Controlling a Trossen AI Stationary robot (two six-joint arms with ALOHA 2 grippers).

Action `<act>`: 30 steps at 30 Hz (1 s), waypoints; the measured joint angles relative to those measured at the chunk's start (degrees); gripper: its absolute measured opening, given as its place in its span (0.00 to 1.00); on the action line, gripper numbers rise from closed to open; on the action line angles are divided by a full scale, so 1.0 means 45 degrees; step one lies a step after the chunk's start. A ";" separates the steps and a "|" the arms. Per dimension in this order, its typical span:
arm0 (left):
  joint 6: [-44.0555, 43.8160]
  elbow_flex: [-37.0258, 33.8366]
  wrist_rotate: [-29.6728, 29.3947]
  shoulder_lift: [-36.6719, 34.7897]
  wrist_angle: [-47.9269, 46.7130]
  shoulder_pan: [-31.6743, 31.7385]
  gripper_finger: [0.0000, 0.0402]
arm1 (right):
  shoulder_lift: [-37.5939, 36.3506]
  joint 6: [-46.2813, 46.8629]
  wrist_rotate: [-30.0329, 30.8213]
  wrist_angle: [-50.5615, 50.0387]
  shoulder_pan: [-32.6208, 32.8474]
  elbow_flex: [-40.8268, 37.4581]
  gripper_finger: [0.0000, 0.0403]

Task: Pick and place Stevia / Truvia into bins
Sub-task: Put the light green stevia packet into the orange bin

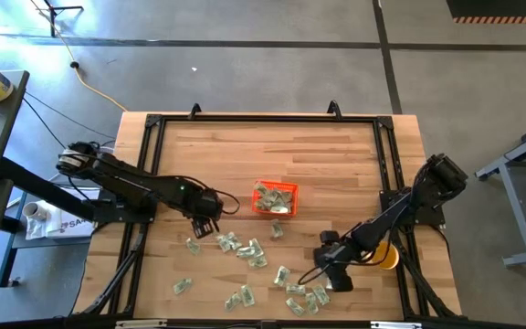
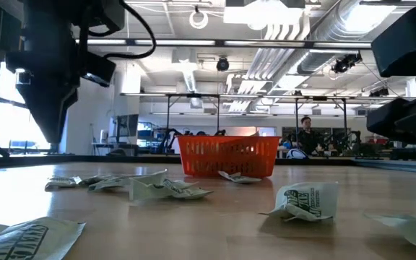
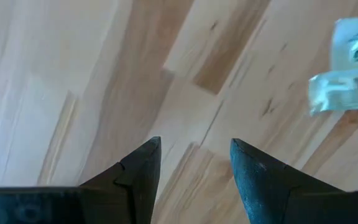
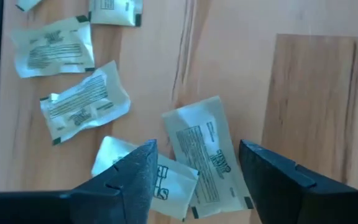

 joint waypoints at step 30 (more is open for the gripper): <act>-0.0736 -0.0329 -0.0519 -0.0952 -0.0152 0.0019 0.56 | -0.0083 0.1969 0.6093 -0.5386 -0.1977 0.1630 0.14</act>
